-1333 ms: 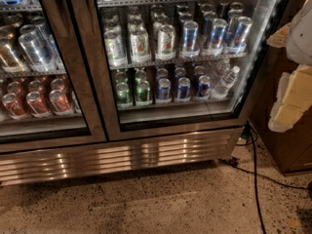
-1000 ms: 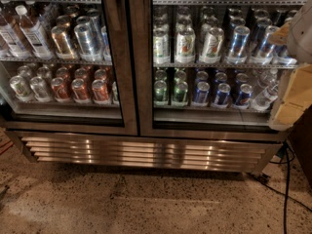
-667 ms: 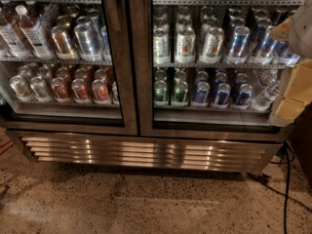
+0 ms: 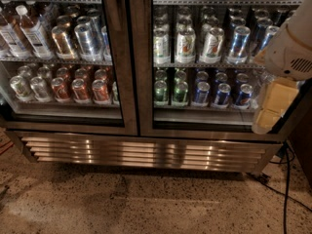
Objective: Open right fridge door
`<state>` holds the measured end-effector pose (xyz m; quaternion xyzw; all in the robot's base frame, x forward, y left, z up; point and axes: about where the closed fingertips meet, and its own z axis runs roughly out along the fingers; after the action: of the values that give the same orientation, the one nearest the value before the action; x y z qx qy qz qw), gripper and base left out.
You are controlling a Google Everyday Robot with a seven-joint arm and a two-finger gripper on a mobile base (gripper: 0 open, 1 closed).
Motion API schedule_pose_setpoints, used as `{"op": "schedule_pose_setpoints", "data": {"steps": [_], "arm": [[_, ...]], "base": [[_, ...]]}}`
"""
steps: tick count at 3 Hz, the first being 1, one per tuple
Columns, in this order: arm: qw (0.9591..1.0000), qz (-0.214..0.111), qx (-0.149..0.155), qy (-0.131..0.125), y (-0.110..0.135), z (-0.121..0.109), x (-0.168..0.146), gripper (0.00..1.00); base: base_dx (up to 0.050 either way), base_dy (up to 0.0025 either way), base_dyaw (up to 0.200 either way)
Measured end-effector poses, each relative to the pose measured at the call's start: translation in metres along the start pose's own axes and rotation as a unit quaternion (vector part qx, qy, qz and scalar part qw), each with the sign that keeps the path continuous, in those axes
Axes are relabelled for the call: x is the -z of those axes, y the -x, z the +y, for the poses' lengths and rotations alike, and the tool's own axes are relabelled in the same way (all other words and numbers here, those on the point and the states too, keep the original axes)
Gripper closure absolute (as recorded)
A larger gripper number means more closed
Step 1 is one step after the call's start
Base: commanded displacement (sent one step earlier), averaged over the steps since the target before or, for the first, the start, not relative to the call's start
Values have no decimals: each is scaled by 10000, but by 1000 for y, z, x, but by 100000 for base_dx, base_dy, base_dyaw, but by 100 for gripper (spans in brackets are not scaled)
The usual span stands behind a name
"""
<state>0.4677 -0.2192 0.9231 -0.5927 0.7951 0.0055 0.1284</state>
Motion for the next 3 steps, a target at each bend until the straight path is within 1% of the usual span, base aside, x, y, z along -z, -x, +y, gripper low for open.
{"op": "schedule_pose_setpoints", "data": {"steps": [1, 2, 3], "arm": [[9997, 78, -29, 216, -2, 1, -28, 0], [9997, 79, -29, 216, -2, 1, -28, 0], [9989, 317, 226, 272, 14, 12, -44, 0]], "base": [[0, 0, 0], [0, 0, 0], [0, 0, 0]]}}
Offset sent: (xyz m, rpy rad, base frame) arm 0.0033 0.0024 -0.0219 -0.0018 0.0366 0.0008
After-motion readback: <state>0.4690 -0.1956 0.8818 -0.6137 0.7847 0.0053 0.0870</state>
